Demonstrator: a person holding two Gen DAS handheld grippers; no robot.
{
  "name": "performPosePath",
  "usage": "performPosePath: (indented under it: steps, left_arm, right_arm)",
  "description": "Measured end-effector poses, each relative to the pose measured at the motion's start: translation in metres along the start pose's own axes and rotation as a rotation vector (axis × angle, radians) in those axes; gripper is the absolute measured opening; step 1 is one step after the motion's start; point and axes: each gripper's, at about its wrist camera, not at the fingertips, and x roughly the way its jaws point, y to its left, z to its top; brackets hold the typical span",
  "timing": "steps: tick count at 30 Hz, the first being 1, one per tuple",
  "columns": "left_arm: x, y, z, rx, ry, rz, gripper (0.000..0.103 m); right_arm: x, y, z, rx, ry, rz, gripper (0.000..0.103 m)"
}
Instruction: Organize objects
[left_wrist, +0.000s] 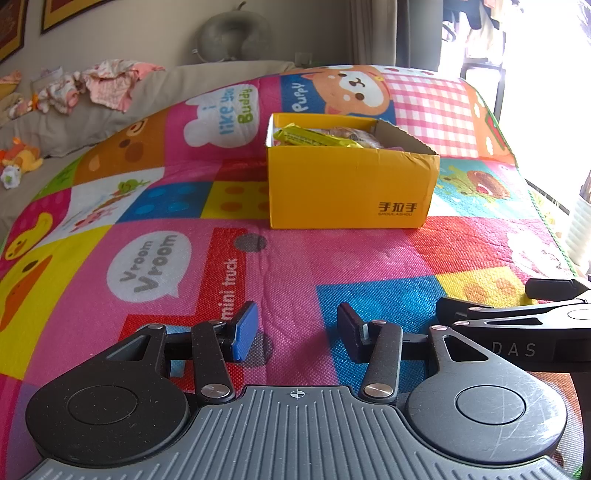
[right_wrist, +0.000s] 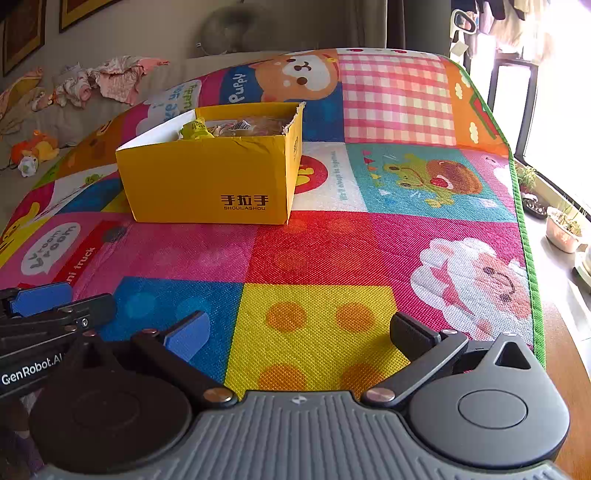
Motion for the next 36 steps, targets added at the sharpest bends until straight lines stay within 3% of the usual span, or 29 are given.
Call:
performPosePath:
  steps: [36]
  left_arm:
    - [-0.0005, 0.0008, -0.0003, 0.002, 0.001, 0.002, 0.052]
  right_arm:
    - [-0.0021, 0.0034, -0.0007, 0.001, 0.001, -0.002, 0.103]
